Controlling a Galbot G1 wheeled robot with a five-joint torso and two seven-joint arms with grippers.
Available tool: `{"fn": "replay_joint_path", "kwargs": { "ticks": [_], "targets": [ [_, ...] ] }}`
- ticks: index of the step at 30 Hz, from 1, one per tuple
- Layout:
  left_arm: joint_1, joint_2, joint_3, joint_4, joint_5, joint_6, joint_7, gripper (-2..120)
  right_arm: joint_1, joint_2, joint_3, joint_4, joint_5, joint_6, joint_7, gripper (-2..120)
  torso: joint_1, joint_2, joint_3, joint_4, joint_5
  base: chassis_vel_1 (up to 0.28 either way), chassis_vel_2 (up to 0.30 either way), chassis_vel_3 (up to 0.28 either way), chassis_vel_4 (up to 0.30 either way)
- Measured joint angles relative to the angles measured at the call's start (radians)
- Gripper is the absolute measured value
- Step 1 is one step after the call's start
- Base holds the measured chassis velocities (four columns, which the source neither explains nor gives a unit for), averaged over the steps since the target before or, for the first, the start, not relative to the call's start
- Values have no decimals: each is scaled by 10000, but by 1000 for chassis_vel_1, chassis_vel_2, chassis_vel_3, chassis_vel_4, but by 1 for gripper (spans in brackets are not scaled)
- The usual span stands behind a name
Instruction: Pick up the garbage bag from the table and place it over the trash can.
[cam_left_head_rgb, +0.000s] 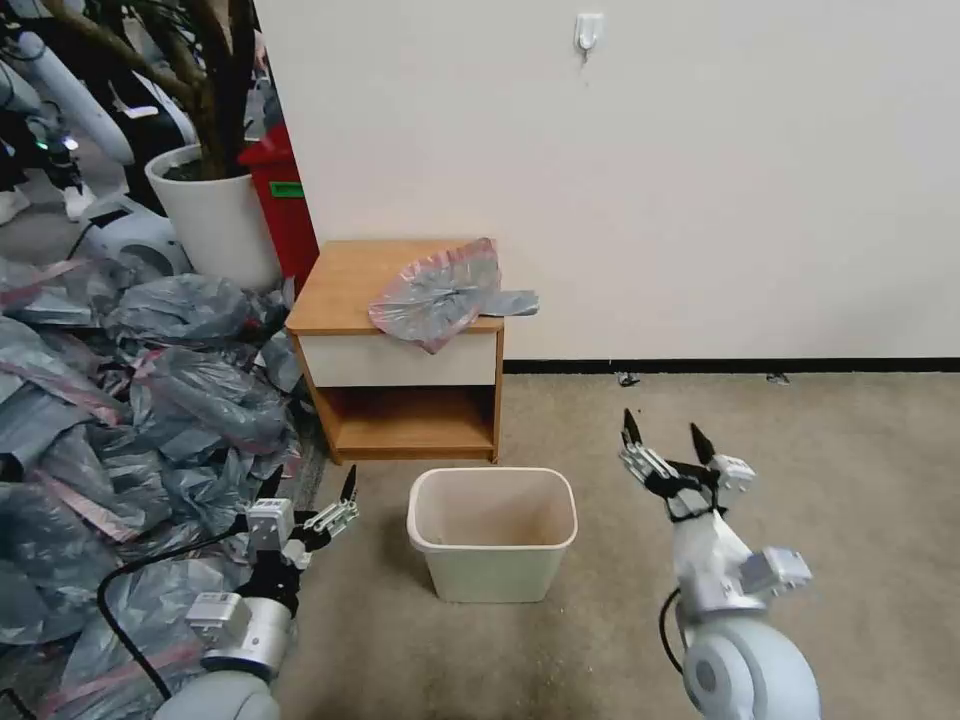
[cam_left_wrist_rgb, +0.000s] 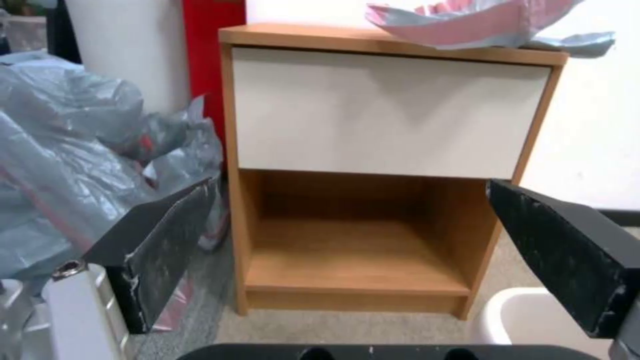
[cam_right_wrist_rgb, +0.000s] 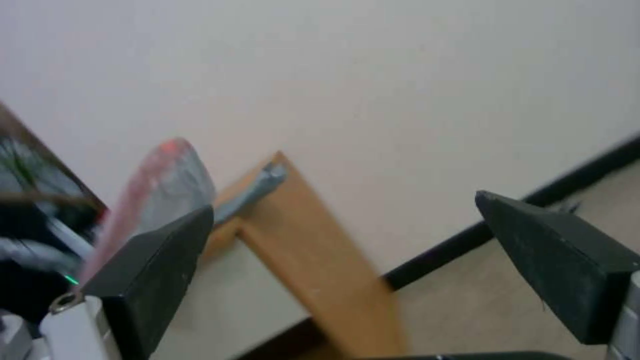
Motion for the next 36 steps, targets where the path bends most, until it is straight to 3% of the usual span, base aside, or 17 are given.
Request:
{"fn": "replay_joint_path", "kwargs": {
  "ticks": [3, 4, 7, 13, 22, 36],
  "targets": [
    [14, -100, -37, 97, -89, -70, -3, 100, 1130, 29, -312, -246, 2670, -578, 1299, 100, 0, 0, 0, 0, 1, 0, 0, 0, 0],
    [14, -100, -37, 97, -89, -70, -3, 100, 1130, 29, -312, -246, 2670, -578, 1299, 100, 0, 0, 0, 0, 1, 0, 0, 0, 0],
    [6, -206, -73, 272, -101, -202, -4, 100, 2464, 214, -369, -729, 5533, -1066, 2652, 100, -1, 0, 1, 2, 0, 0, 0, 0, 0],
    [-116, -298, -126, 528, -93, -332, 6, 100, 4049, 553, -365, -1846, 7905, -1313, 3874, 100, 0, -1, 1, 0, 0, 0, 0, 0, 0],
    [-40, -540, -453, 659, -37, -344, -17, 100, 6026, 971, -777, -3676, 8688, -1307, 4046, 100, 0, -1, 2, 1, -1, 0, 0, 0, 0],
    [81, -778, -967, 622, -6, -339, -86, 100, 8173, 1234, -1313, -6609, 8592, -1123, 3683, 100, 0, -1, 0, 1, 0, 0, 0, 0, 0]
  ]
}}
